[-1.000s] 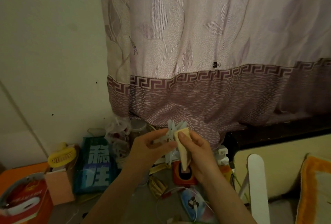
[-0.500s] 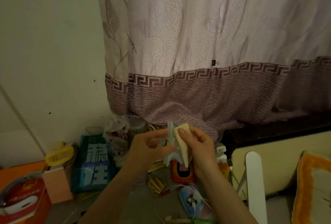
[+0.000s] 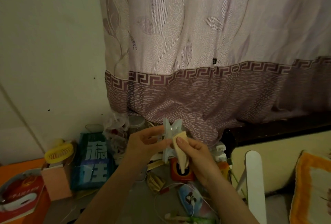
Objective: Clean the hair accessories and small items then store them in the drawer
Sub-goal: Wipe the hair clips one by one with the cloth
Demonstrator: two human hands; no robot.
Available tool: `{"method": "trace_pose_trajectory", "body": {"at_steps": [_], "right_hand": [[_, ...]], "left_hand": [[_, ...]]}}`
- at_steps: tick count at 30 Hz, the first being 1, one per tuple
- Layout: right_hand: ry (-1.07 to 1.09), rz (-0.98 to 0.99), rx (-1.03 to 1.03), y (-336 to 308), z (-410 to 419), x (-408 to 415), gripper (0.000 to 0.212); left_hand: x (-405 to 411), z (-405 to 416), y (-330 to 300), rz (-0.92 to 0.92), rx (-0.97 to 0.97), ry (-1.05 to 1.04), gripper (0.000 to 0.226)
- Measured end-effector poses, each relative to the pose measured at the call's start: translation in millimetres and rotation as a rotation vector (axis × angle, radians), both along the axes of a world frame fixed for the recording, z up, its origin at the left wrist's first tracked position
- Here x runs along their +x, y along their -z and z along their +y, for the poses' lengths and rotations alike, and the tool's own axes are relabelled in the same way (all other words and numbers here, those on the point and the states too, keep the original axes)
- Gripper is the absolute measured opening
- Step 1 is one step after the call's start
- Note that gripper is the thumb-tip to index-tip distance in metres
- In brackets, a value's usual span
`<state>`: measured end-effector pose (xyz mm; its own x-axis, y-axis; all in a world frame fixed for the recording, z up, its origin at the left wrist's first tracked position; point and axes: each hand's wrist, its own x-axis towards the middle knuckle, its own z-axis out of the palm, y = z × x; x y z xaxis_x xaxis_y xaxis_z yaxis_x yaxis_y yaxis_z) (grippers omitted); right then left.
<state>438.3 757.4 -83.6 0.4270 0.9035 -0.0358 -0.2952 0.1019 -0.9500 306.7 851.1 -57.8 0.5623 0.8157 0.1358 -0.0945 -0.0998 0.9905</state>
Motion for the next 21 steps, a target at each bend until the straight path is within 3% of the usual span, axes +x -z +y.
{"method": "trace_pose_trajectory", "body": {"at_steps": [4, 13, 17, 21], "right_hand": [[-0.057, 0.009, -0.005, 8, -5, -9, 0.022], [0.021, 0.059, 0.059, 4, -6, 4, 0.024], [-0.002, -0.037, 0.044, -10, -7, 16, 0.017], [-0.009, -0.135, 0.033, -19, -7, 29, 0.022]], "left_hand": [[0, 4, 0, -0.021, -0.044, -0.016, 0.033], [-1, 8, -6, 0.045, 0.011, 0.127, 0.046], [-3, 14, -19, 0.119, 0.123, 0.152, 0.073], [4, 17, -42, 0.113, 0.221, 0.142, 0.069]]}}
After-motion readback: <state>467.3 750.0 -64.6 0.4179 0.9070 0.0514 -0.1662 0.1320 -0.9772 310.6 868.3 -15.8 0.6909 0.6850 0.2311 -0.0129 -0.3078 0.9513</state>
